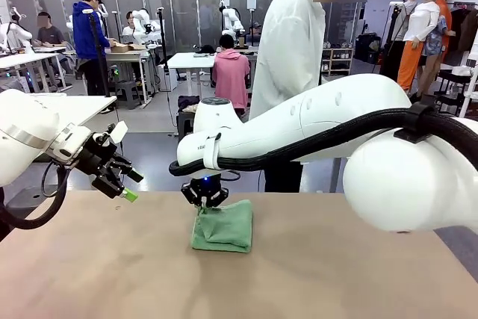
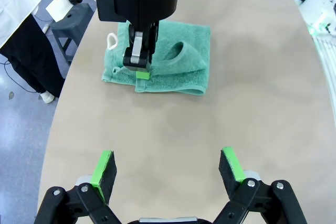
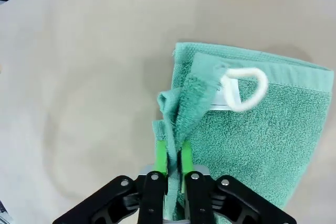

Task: Fold the towels and place them in the basket.
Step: When a person lays out a Towel with hook on the table, fold it in half twice.

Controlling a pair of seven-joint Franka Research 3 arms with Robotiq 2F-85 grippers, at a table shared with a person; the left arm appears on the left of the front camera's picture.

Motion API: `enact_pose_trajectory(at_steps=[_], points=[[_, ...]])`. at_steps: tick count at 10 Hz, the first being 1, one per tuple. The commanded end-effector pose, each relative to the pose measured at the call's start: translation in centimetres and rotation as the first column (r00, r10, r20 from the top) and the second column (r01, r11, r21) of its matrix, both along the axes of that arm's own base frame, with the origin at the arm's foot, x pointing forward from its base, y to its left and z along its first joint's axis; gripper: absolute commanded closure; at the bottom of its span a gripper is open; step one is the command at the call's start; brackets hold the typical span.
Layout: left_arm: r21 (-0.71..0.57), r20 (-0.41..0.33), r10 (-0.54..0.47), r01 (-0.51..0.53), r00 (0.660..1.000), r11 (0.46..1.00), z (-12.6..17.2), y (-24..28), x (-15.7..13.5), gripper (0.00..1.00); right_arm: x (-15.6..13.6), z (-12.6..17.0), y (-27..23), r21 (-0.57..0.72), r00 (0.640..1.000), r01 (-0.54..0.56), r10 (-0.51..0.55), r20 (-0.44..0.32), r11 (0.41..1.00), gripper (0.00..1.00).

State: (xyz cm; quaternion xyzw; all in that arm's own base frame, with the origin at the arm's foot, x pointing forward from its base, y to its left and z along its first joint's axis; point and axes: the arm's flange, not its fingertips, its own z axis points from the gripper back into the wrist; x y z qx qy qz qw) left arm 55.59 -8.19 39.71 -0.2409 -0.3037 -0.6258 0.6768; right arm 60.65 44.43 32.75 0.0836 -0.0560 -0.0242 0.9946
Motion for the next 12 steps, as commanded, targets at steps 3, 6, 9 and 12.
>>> enact_pose_trajectory(at_steps=[3,6,9,12], points=[[0.002,0.003,0.001,-0.001,1.0,1.0,0.0,0.0,0.1,0.01,0.0,0.2,-0.6,0.038,1.0,-0.011,0.01,0.02,0.999,0.39],[0.002,0.003,0.001,-0.001,1.0,1.0,0.0,0.0,0.1,0.01,-2.4,3.1,-5.1,0.042,0.998,-0.067,0.068,-0.009,0.997,0.18],[0.002,0.003,0.001,-0.001,1.0,1.0,0.0,0.0,0.1,0.01,-5.3,6.9,-14.4,0.138,0.991,-0.125,0.132,-0.037,0.982,0.01],[0.002,0.003,0.001,-0.001,1.0,1.0,0.0,0.0,0.1,0.01,-6.8,9.0,-20.0,0.149,0.994,-0.109,0.112,-0.01,0.983,0.01]])
